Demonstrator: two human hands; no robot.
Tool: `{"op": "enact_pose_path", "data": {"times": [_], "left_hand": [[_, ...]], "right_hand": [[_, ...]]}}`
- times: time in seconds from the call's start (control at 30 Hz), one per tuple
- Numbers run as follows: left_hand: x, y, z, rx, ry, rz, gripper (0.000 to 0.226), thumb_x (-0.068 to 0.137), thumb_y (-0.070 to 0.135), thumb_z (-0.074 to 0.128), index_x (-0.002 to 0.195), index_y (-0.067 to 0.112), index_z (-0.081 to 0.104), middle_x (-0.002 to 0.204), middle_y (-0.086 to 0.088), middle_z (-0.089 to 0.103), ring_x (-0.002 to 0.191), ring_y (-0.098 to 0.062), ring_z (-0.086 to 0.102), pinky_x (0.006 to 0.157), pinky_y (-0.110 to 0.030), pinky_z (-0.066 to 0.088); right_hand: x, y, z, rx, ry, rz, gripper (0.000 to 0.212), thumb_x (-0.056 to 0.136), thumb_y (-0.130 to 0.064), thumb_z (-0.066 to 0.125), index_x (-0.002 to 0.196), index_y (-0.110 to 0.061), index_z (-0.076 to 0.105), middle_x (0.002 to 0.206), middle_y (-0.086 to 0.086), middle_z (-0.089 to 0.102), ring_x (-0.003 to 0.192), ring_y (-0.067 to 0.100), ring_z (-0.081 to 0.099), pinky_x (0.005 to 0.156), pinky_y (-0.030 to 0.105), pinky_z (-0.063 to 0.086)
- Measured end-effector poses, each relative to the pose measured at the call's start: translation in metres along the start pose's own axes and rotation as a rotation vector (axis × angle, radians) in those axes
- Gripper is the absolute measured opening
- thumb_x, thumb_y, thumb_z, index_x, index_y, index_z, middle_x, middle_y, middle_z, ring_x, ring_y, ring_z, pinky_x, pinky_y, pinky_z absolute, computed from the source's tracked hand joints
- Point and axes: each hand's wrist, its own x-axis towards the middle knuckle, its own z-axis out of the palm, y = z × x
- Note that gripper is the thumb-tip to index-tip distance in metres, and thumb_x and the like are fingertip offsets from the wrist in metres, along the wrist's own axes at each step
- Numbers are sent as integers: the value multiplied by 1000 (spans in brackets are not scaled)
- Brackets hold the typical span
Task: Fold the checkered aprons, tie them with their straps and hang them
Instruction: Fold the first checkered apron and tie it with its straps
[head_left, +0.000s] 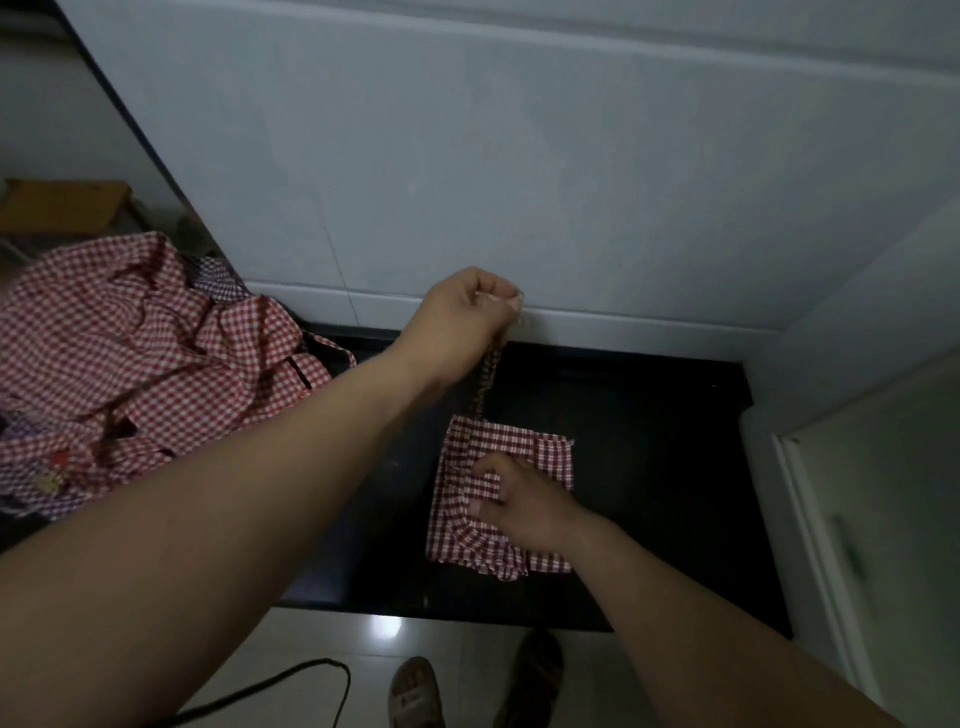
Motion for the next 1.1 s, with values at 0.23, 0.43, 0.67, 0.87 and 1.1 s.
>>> {"op": "enact_pose_path", "data": {"times": [0.23,0.43,0.67,0.87,1.1], "left_hand": [[-2,38,-3,48,-218,103,33,105,9,54,137,11,58,101,-11,77,59,-22,57,61,-32,54],[-16,-34,-19,522,230,295,48,100,16,58,147,21,51,137,-6,56,110,-14,59,99,-28,47],[-56,-150,6,566,-6,-514,67,95,54,66,137,6,47,139,-16,58,124,-33,60,100,-40,50],[-38,-160,24,579,-66,-527,53,91,51,72,128,16,58,120,-2,68,100,-21,64,86,-33,50],[-42,-167,23,437,-130,-461,29,91,37,75,115,24,63,110,4,70,101,-18,67,91,-35,55]], "right_hand": [[6,-23,-17,275,267,189,35,96,-53,64,119,-31,51,106,-6,68,96,14,67,92,42,56],[39,-40,-50,493,360,218,48,95,-35,71,140,-28,53,124,7,69,107,24,68,96,42,57],[60,-34,-52,241,360,344,25,102,-18,54,89,-9,73,84,11,70,75,25,66,65,35,52],[76,-21,-47,189,235,414,46,99,-53,57,78,-14,66,80,5,66,78,24,65,68,33,45],[113,-26,-43,91,185,406,28,91,-33,71,106,-10,73,105,10,72,96,31,68,81,31,51]]}}
